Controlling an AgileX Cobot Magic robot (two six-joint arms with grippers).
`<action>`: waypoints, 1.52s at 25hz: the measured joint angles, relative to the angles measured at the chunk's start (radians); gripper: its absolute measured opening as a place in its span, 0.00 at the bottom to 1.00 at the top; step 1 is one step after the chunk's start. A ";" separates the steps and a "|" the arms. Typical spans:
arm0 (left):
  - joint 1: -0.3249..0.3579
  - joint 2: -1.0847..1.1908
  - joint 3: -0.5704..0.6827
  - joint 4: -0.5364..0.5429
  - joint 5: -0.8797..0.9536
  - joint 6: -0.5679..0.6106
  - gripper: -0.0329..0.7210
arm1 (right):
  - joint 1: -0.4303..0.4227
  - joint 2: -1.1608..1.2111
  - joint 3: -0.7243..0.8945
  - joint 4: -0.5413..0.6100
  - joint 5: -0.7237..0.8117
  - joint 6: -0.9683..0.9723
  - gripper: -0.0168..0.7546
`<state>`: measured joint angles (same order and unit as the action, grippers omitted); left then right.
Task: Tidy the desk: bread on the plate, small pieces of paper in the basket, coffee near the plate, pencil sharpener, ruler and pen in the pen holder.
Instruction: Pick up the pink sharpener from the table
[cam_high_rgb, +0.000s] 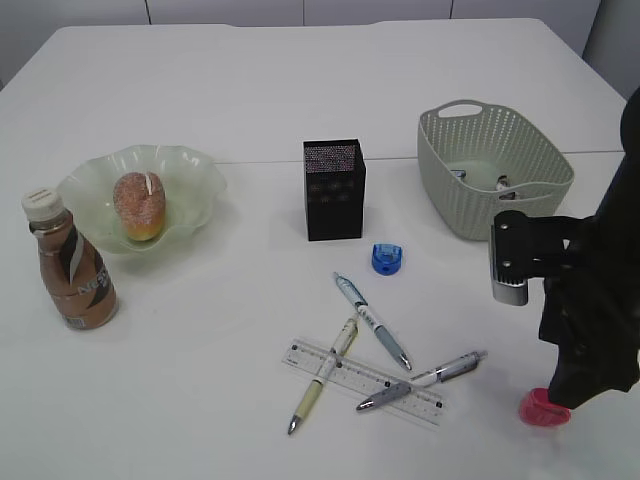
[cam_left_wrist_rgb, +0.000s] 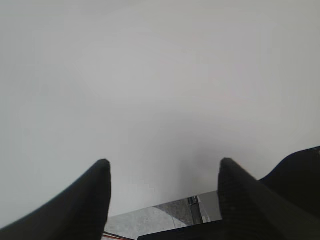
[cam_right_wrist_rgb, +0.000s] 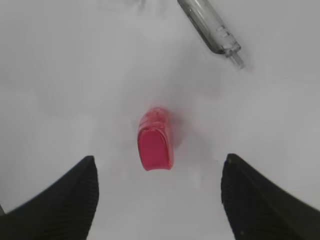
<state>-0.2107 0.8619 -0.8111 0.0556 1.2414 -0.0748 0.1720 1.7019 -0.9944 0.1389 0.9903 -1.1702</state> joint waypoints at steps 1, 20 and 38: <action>0.000 0.000 0.000 0.005 0.000 0.000 0.69 | 0.000 0.012 0.000 0.000 -0.004 -0.002 0.79; 0.000 0.000 0.000 0.019 0.000 0.000 0.69 | 0.000 0.082 0.000 0.015 -0.069 -0.021 0.79; 0.000 0.000 0.000 0.019 0.002 0.000 0.69 | 0.000 0.012 0.104 0.021 -0.250 -0.027 0.78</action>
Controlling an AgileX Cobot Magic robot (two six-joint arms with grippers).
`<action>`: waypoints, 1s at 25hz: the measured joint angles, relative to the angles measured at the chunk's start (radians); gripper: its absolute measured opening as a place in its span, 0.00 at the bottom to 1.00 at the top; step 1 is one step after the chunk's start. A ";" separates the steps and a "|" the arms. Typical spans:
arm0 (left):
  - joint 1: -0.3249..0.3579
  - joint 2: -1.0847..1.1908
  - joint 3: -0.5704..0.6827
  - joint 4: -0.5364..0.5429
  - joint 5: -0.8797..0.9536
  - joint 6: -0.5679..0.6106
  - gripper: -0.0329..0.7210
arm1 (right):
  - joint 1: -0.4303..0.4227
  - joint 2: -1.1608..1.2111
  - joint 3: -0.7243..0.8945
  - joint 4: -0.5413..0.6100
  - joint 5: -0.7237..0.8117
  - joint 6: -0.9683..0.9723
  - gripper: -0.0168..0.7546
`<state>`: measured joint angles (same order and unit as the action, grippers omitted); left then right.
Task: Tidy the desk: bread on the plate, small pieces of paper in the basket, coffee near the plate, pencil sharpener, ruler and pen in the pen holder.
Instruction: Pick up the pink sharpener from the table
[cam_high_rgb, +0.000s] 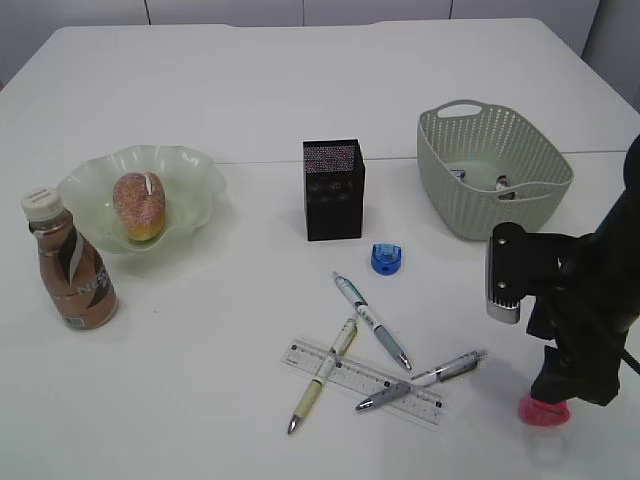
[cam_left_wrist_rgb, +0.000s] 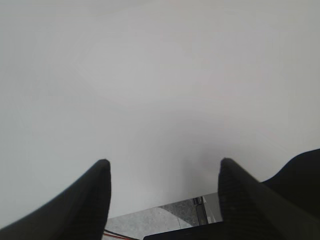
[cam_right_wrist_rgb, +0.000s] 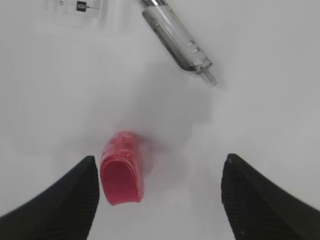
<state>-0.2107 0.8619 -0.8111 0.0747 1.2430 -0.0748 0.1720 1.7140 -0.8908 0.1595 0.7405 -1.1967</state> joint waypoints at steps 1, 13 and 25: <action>0.000 0.000 0.000 0.000 0.000 0.000 0.69 | 0.000 -0.008 0.002 -0.009 -0.006 0.000 0.78; 0.000 0.000 0.000 0.002 0.000 0.000 0.69 | 0.000 -0.011 0.052 -0.005 -0.022 0.000 0.78; 0.000 0.000 0.000 0.003 0.000 0.000 0.69 | 0.000 -0.014 0.067 -0.004 -0.071 -0.017 0.78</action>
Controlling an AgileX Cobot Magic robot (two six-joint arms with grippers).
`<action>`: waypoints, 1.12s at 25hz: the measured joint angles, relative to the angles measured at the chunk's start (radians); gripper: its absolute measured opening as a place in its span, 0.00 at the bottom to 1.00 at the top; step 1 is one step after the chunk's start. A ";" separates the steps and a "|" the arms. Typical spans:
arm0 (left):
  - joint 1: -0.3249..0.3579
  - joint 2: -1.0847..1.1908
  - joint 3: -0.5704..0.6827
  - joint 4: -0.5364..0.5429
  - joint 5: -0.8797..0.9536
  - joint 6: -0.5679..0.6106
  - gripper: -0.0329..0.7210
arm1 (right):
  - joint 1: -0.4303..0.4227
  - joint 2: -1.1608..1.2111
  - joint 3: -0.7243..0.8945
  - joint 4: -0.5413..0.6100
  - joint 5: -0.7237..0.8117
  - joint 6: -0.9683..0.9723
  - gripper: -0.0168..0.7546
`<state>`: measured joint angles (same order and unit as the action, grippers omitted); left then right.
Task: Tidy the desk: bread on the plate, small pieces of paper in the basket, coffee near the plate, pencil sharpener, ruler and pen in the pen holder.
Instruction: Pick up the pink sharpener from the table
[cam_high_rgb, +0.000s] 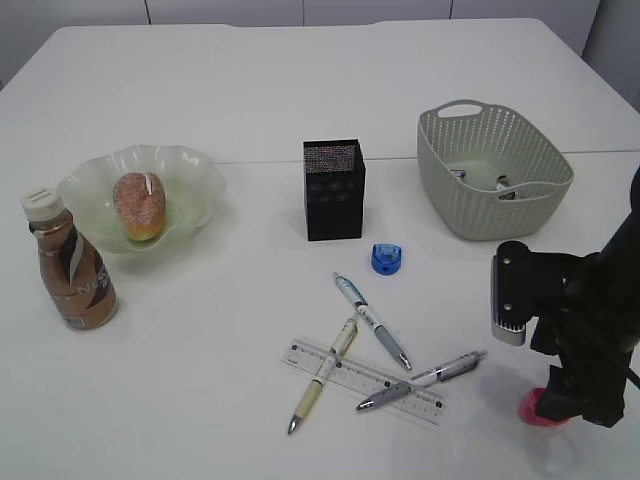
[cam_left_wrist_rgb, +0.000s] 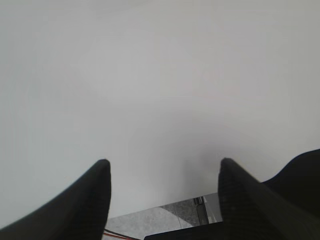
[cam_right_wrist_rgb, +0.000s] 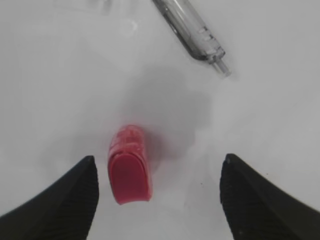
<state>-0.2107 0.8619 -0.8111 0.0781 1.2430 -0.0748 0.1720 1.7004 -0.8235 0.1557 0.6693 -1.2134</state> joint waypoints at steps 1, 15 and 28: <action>0.000 0.000 0.000 0.000 0.000 0.000 0.69 | 0.000 0.000 0.000 0.000 0.000 0.000 0.78; 0.000 0.000 0.000 0.000 0.000 0.000 0.69 | 0.000 0.034 0.000 0.016 -0.002 -0.004 0.78; 0.000 0.000 0.000 0.000 0.000 0.000 0.69 | 0.000 0.067 0.000 0.016 -0.018 -0.006 0.78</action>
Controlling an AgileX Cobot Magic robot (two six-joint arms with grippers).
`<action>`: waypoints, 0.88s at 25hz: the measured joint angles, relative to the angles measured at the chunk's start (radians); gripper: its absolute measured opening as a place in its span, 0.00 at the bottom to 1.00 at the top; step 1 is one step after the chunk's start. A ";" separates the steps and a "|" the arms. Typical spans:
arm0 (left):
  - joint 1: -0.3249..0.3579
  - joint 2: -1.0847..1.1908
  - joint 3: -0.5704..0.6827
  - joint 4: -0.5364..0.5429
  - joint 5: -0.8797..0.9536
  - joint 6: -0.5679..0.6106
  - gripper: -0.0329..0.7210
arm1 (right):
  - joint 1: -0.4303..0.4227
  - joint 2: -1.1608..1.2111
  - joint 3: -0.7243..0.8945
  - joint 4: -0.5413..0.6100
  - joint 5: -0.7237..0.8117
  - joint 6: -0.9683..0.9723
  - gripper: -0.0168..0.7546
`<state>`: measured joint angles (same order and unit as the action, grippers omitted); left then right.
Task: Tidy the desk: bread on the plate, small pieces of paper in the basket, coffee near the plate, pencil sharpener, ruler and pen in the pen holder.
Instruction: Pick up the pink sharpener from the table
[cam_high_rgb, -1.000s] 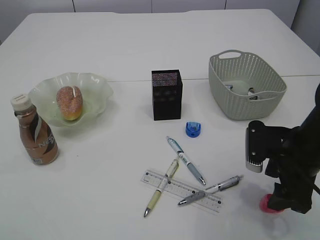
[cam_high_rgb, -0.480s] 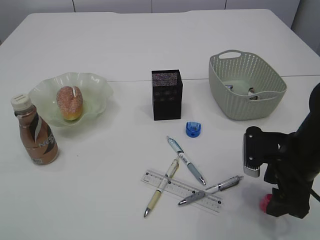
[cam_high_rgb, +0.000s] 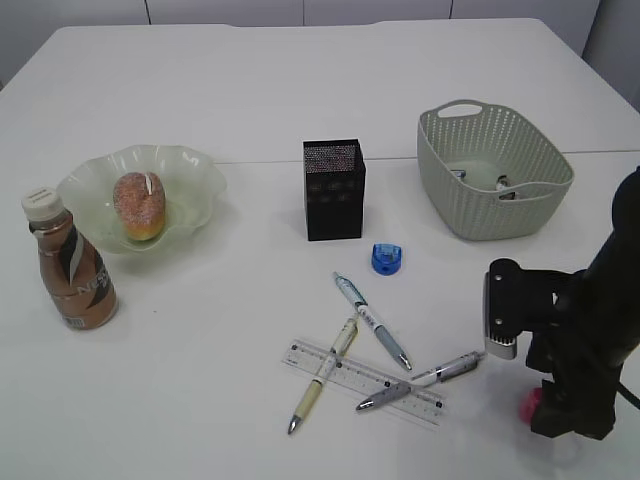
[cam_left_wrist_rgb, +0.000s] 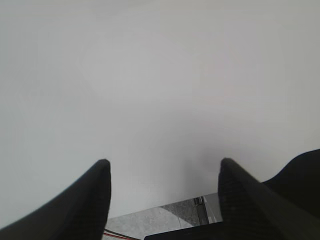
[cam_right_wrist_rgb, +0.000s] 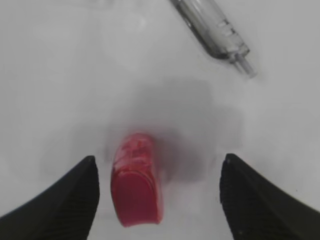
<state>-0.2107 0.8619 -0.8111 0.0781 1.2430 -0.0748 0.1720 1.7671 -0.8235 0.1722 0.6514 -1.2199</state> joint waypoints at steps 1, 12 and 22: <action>0.000 0.000 0.000 0.000 0.000 0.000 0.69 | 0.000 0.004 0.000 0.000 0.000 0.000 0.78; 0.000 0.000 0.000 0.000 0.000 0.000 0.69 | 0.000 0.010 0.000 0.008 -0.010 -0.002 0.78; 0.000 -0.002 0.000 0.000 0.000 0.000 0.68 | 0.000 0.010 0.000 0.008 0.015 -0.002 0.78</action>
<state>-0.2107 0.8596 -0.8111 0.0781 1.2430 -0.0748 0.1720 1.7769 -0.8235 0.1803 0.6663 -1.2217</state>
